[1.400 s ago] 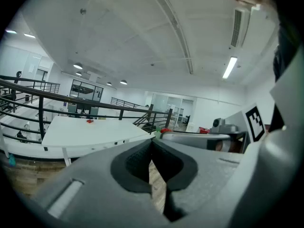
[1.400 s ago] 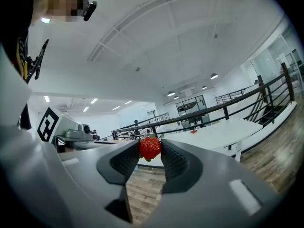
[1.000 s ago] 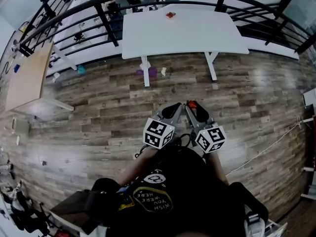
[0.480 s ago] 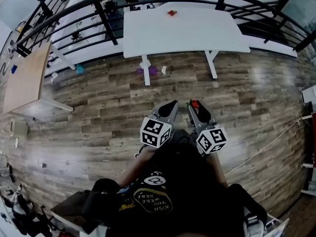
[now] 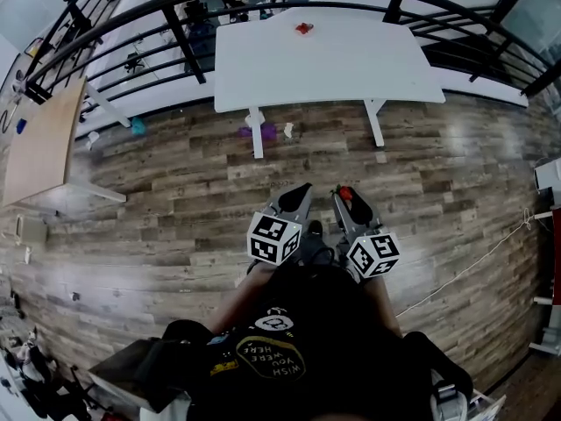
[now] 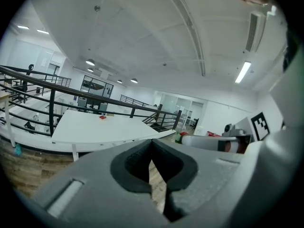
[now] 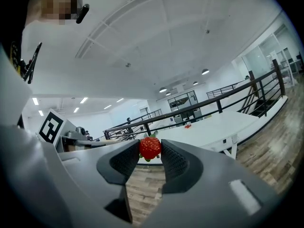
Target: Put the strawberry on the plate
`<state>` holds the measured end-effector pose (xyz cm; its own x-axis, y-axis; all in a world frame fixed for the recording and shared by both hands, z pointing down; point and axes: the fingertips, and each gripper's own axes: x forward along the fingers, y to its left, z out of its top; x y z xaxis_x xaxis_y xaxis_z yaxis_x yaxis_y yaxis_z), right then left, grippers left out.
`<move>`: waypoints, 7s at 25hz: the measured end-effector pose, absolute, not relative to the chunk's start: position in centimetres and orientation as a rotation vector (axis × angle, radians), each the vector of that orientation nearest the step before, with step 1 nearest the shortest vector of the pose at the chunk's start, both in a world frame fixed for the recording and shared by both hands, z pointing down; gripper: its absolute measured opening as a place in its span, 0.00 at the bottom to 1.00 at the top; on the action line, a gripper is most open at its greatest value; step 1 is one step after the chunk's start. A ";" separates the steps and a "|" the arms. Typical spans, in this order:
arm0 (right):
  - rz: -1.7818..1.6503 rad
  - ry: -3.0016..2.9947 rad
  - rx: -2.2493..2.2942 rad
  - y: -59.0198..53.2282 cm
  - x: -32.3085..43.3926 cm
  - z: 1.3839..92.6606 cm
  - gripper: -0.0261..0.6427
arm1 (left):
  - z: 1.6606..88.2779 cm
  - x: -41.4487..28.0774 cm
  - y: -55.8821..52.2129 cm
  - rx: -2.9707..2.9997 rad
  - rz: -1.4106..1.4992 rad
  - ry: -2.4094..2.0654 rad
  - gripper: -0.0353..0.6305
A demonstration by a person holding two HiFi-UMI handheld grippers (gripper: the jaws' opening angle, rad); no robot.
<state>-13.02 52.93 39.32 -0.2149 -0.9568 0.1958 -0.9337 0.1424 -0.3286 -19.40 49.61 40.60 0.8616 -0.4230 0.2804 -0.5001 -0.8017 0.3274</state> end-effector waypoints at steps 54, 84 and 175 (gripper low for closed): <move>-0.655 2.396 -1.840 24.8 -1.7 40.0 0.25 | 41.8 -4.9 22.8 2.625 0.257 -0.616 0.06; -0.696 2.494 -1.664 11.0 10.6 40.9 0.26 | 43.1 6.7 9.4 2.573 0.304 -0.793 0.06; -0.899 2.682 -1.678 -24.2 17.3 49.5 0.25 | 51.5 11.3 -26.5 2.386 0.331 -0.897 0.06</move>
